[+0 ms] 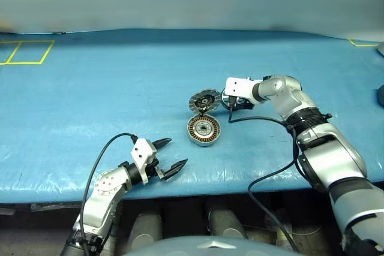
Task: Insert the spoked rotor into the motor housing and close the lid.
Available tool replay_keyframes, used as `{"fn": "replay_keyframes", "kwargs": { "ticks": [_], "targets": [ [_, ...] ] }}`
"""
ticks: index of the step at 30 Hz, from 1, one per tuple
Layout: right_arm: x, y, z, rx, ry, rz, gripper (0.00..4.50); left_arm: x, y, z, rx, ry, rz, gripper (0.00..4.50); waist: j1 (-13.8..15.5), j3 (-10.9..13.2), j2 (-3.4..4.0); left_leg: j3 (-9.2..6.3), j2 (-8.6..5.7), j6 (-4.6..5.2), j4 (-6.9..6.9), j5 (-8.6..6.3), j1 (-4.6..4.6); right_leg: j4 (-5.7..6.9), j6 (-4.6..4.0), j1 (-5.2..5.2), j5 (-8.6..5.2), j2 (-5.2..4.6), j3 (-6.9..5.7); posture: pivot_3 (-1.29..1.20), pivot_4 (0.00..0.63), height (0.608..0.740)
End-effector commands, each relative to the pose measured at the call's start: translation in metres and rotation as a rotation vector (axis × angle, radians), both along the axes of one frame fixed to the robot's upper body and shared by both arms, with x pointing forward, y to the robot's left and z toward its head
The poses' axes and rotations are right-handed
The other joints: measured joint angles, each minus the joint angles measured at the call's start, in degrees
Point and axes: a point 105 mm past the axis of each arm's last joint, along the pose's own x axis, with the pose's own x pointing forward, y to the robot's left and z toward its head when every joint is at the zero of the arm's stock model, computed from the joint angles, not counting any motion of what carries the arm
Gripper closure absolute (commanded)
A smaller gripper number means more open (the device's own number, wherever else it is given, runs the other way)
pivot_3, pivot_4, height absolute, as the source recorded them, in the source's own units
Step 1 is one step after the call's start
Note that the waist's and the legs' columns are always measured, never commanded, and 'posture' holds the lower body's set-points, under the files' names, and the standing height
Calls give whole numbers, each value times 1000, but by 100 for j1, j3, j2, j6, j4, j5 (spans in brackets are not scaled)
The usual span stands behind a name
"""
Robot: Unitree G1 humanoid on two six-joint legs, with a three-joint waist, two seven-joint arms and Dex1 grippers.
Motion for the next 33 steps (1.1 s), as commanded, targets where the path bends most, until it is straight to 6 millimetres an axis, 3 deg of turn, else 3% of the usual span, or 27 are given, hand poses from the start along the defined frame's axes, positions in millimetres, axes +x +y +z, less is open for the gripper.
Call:
{"fn": "replay_keyframes", "kwargs": {
  "ticks": [1,5,10,15,19,24,26,29,33],
  "targets": [
    [-6,-6,-8,-32,38,12,1482,0,-1,12,-8,-49,-11,0,3,0,0,0,0,0,0,0,0,0,0,0,0,0,0,0,150,740],
    [-9,-8,-16,-46,60,10,2692,0,-2,13,-13,-50,-12,0,2,-4,-3,0,0,0,1,0,8,0,0,8,0,0,0,0,150,740],
    [-14,-7,-16,-44,74,30,2723,-1,-3,13,-14,-50,-17,0,3,-5,-2,-2,1,0,4,0,10,2,0,10,0,2,0,0,150,740],
    [-20,-4,0,23,16,45,2723,-3,-6,12,-7,-54,-30,0,24,-5,-2,-3,0,0,4,0,7,0,0,10,0,2,-1,0,150,740],
    [-45,-12,17,96,-76,30,2723,-8,-9,14,-15,-63,-38,0,102,-4,0,-10,-1,2,0,-1,-1,-2,1,5,0,0,-5,0,150,740],
    [-82,-21,16,204,-78,-42,2723,-11,-11,17,-25,-72,-56,0,155,-4,0,-9,-1,3,1,-2,-3,-2,1,3,-2,1,-5,0,150,740],
    [-103,-21,16,348,-80,-93,2723,-12,-14,20,-27,-82,-80,0,177,-4,-1,-7,-1,3,2,-2,-2,-1,0,2,-7,2,-4,0,150,740],
    [-119,-18,20,487,-92,-146,2723,-11,-15,22,-26,-95,-89,0,157,-3,0,-10,-1,3,8,-2,-3,-1,27,7,-26,4,-4,0,150,740],
    [-145,4,37,785,-124,-175,2723,-2,-13,36,-41,-137,-97,0,133,0,2,0,4,2,16,-1,6,3,40,9,-24,10,5,0,150,740]
  ]
}}
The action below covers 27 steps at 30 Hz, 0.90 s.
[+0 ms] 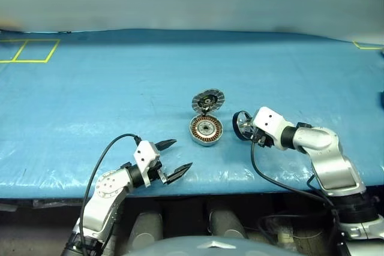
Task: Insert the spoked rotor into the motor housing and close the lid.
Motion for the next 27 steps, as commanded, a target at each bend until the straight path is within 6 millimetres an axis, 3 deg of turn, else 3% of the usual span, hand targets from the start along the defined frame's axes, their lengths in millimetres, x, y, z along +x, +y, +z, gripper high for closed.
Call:
{"fn": "replay_keyframes", "kwargs": {
  "ticks": [1,4,9,18,27],
  "targets": [
    [-13,16,34,159,-107,6,2723,6,0,22,-25,-83,-19,0,2,-1,1,-2,0,-1,0,1,0,2,0,0,0,2,-1,0,150,740],
    [-18,38,48,267,-139,52,2723,10,1,25,-11,-95,-28,0,-7,-1,1,0,2,-2,6,2,1,7,-1,1,1,2,1,0,150,740],
    [-14,57,36,241,-94,99,2723,15,1,31,-19,-117,-31,0,8,-1,0,0,0,-3,9,2,-2,3,0,2,2,1,0,0,150,740],
    [4,58,19,156,-71,106,2723,11,0,33,-20,-126,-29,0,25,0,0,-1,0,-2,3,1,-8,-2,-1,-2,2,-1,-1,0,150,740],
    [3,69,8,-16,-47,230,2723,7,-1,30,-28,-114,-18,0,24,0,0,-2,0,-2,3,1,-7,-2,-1,-2,1,0,-2,0,150,740]
  ]
}}
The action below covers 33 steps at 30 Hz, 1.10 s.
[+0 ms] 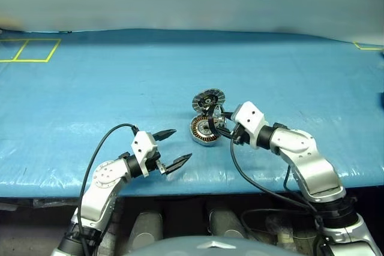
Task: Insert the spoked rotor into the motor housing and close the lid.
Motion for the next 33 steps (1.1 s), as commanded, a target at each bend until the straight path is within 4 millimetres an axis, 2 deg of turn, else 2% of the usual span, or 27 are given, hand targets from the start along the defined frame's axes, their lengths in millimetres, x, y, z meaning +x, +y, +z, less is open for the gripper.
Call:
{"fn": "replay_keyframes", "kwargs": {
  "ticks": [1,7,20,22,23,33],
  "targets": [
    [-1,5,6,-60,-37,65,2723,-3,-4,13,-17,-55,-12,0,0,0,0,1,0,0,0,0,0,0,0,0,0,-1,1,0,150,740],
    [5,1,-1,-173,-55,85,2723,-3,-5,10,-19,-48,-8,0,5,0,-1,1,0,0,0,0,1,-1,0,1,0,-1,0,0,150,740],
    [1,9,-1,-237,-88,160,2723,-5,-7,9,-20,-48,-7,0,4,-1,-2,0,0,0,0,0,2,0,0,1,0,0,0,0,150,740],
    [1,10,-2,-244,-81,167,1997,-5,-7,9,-21,-48,-8,0,5,-1,-2,0,0,0,1,0,3,0,0,1,0,0,0,0,150,740],
    [0,11,-2,-229,-69,170,1794,-5,-7,9,-20,-48,-10,0,7,-1,-2,0,0,0,1,0,3,0,0,1,0,0,0,0,150,740],
    [-4,15,16,-112,-82,169,1794,-3,-5,9,-29,-40,1,0,7,0,-2,-1,0,0,1,0,0,0,0,0,1,-1,0,0,150,740]
  ]
}}
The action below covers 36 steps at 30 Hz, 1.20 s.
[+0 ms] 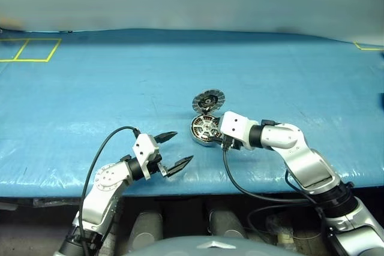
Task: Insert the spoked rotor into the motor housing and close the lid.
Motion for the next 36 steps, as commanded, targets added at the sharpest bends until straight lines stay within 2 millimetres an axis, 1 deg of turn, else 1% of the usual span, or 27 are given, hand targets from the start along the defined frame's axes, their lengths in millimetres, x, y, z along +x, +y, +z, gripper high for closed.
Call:
{"fn": "replay_keyframes", "kwargs": {
  "ticks": [1,3,5,6,7,10,11,12,15,18,23,27,29,30,32,34,36],
  "targets": [
    [-1,2,23,92,-53,2,1794,0,-2,13,-27,-55,-4,0,-4,0,0,0,0,0,0,0,0,0,0,0,0,0,0,0,150,740],
    [1,4,33,204,-49,-37,1794,2,-1,15,-32,-60,2,0,-5,0,-1,1,0,0,0,0,1,0,1,0,0,0,0,0,150,740],
    [3,4,36,295,-33,-84,2175,4,1,18,-53,-62,20,0,-5,0,-1,-2,1,0,0,0,1,1,0,0,0,2,-1,0,150,740],
    [3,4,32,309,-23,-100,2403,6,2,20,-60,-66,29,0,-4,0,-1,-2,2,0,0,0,1,2,0,0,0,3,-1,0,150,740],
    [3,6,27,322,-6,-111,2670,8,4,22,-61,-69,38,0,-2,0,-1,-2,2,0,0,0,0,2,0,0,0,3,-1,0,150,740],
    [4,11,14,360,23,-161,3709,14,-12,43,-69,-97,36,0,6,2,-4,-3,1,0,0,0,0,2,0,1,0,2,-1,0,150,740],
    [6,11,13,365,21,-175,3996,14,-15,46,-70,-98,35,0,5,2,-3,-6,1,0,1,0,-4,2,2,0,1,2,-3,0,150,740],
    [7,12,11,387,27,-190,4380,19,-12,42,-61,-94,43,0,3,1,-3,-4,-1,0,3,0,-5,2,4,0,2,0,-2,0,150,740],
    [12,16,6,448,62,-223,4444,26,0,29,-31,-113,61,0,-31,-2,0,-1,-2,0,4,0,3,1,2,4,4,-1,0,0,150,740],
    [17,15,1,443,73,-249,4444,21,1,21,-19,-124,55,0,-51,-1,0,-2,2,0,-1,0,3,2,-13,0,9,4,-1,0,150,740],
    [23,10,-18,348,83,-292,4444,15,3,8,-19,-92,41,0,-23,-1,-1,-2,-1,0,-2,0,-3,0,-25,-2,16,1,-1,0,150,740],
    [19,7,-31,287,103,-293,4444,15,3,8,-30,-77,39,0,-21,-2,-1,-2,0,0,-2,0,2,1,-6,1,4,2,-1,0,150,740],
    [17,4,-39,208,79,-282,4444,15,3,9,-32,-73,38,0,-20,-3,0,-3,0,0,-2,0,3,1,0,2,1,2,-1,0,150,740],
    [15,4,-41,206,92,-284,4444,16,3,10,-32,-73,37,0,-20,-6,-2,-2,0,0,-1,0,4,1,0,3,1,1,-1,0,150,740],
    [12,5,-43,210,104,-272,4444,17,3,12,-35,-68,37,0,-10,-10,-9,-3,0,0,-1,0,9,1,1,9,0,1,-2,0,150,740],
    [9,3,-48,155,90,-257,4444,19,3,12,-36,-66,37,0,-10,-11,-8,-4,0,0,-1,0,9,1,1,10,0,2,-2,0,150,740],
    [10,5,-44,205,91,-268,4444,22,4,14,-39,-65,40,0,-8,-16,-17,-4,0,0,0,0,10,1,1,11,0,2,-3,0,150,740]
  ]
}}
